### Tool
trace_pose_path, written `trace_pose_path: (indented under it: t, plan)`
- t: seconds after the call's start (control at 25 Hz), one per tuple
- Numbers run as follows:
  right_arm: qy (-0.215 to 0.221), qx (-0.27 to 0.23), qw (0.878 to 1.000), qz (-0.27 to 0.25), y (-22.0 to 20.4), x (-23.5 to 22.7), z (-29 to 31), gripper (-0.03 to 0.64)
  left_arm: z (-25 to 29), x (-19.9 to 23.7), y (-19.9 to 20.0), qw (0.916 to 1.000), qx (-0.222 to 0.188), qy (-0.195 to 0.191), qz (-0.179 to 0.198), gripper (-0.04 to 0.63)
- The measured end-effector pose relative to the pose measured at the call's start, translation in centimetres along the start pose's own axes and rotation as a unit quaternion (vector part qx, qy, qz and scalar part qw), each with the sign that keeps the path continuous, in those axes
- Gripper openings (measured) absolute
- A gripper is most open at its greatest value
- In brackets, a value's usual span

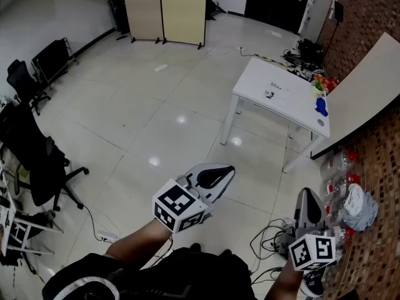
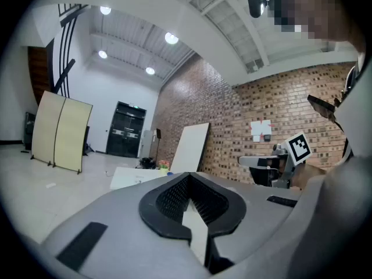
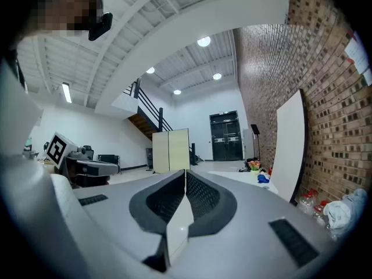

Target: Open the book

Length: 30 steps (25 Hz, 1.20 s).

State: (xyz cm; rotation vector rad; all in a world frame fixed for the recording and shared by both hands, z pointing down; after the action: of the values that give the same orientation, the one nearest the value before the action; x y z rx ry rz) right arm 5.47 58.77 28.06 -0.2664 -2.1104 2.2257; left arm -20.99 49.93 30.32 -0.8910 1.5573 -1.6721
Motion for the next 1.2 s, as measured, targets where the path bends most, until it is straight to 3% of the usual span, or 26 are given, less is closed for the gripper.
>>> trace_pose_path:
  t: [0.44, 1.2]
  plan:
    - [0.003, 0.005, 1.000, -0.006, -0.6, -3.8, 6.0, 0.000, 4.8, 4.1, -0.3, 0.9998, -0.008, 0.017, -0.006, -0.004]
    - [0.051, -0.007, 0.999, -0.006, 2.9, -21.5, 21.3, 0.000, 26.0, 9.8, 2.6, 0.9981, 0.003, 0.060, 0.015, -0.005]
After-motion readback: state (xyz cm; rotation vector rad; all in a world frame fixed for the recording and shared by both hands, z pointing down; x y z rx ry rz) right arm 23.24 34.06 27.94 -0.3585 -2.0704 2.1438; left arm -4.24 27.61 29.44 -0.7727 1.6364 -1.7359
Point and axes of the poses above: the fingertips, and each gripper's own axes: z forward along the fingers, x to its left, y out of its top, the point moved 8 cm from there along -z, backward along the fingers, and after that the axes turned 4 degrees about z, right-handed, at the moved point
